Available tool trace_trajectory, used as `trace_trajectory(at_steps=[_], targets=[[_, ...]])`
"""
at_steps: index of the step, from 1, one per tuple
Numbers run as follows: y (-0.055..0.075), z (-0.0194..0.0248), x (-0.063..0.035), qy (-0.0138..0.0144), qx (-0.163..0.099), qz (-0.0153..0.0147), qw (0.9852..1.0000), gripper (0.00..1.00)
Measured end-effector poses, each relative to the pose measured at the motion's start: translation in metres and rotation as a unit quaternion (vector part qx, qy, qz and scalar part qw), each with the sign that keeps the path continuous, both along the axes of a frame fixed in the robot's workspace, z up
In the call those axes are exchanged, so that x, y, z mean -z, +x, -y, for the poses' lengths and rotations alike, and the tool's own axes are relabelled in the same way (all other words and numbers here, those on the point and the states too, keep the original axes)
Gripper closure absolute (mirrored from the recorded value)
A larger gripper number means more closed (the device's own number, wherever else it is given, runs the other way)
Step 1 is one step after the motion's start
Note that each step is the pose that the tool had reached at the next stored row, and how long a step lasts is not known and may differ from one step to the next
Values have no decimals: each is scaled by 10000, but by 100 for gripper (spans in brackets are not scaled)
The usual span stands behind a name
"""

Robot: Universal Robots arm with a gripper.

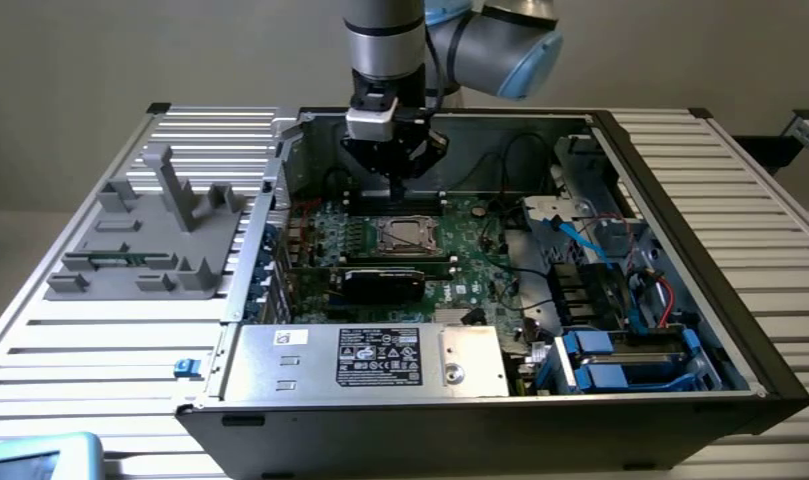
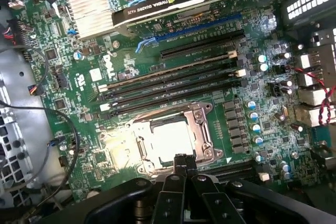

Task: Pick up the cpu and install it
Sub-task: 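Install the first cpu locking lever, then install the second cpu locking lever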

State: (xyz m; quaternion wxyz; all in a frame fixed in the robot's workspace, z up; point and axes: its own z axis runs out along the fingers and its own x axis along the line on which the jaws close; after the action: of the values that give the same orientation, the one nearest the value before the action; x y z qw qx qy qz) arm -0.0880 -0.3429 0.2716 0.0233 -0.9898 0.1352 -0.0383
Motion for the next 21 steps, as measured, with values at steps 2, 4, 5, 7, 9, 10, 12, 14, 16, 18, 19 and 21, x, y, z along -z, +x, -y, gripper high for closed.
trace_trajectory(at_steps=[2, 4, 5, 7, 9, 10, 12, 14, 16, 18, 19, 21], targets=[[0, 0, 0, 0, 0, 0, 10000, 89], [0, 0, 0, 0, 0, 0, 10000, 89], [0, 0, 0, 0, 0, 0, 10000, 89], [0, 0, 0, 0, 0, 0, 10000, 89], [0, 0, 0, 0, 0, 0, 10000, 89], [0, 0, 0, 0, 0, 0, 10000, 89], [-1, 0, 0, 0, 0, 0, 10000, 89], [-21, 13, -2, 12, 0, 1, 10000, 89], [-38, 38, 0, 56, -2, 3, 10000, 89], [-45, 73, 0, 108, 0, 3, 9999, 89], [-48, 94, 0, 138, 0, 3, 9999, 89], [-51, 140, 0, 208, 0, 3, 9998, 89]])
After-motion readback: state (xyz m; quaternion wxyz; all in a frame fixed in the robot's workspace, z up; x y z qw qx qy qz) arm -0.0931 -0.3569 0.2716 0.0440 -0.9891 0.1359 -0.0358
